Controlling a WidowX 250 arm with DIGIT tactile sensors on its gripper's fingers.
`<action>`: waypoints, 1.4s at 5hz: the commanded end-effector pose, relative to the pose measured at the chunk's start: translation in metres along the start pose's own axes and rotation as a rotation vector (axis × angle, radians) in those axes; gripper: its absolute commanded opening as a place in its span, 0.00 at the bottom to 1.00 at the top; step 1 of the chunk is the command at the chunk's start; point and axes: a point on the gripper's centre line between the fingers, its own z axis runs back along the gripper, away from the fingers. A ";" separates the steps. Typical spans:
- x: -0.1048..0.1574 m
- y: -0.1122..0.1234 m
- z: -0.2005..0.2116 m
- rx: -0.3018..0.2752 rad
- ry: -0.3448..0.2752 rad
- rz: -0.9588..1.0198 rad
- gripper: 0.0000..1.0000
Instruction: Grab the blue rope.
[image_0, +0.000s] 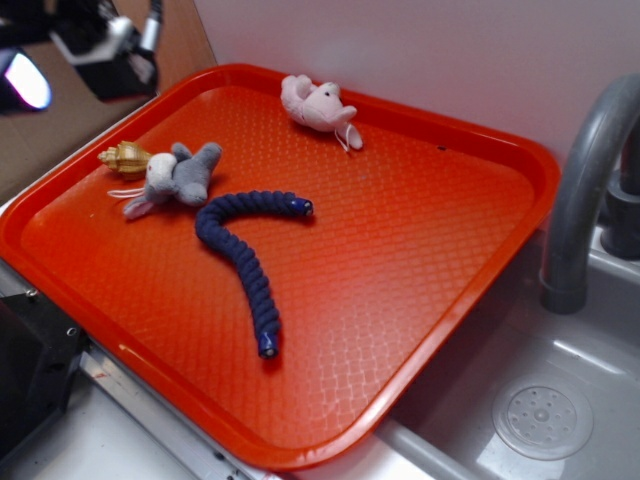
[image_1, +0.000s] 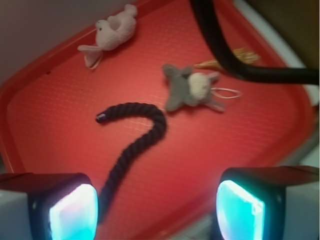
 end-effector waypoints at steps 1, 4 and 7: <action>0.016 -0.018 -0.040 -0.059 0.023 0.029 1.00; 0.002 -0.030 -0.100 0.028 0.115 -0.088 1.00; -0.014 -0.015 -0.139 0.072 0.178 -0.139 1.00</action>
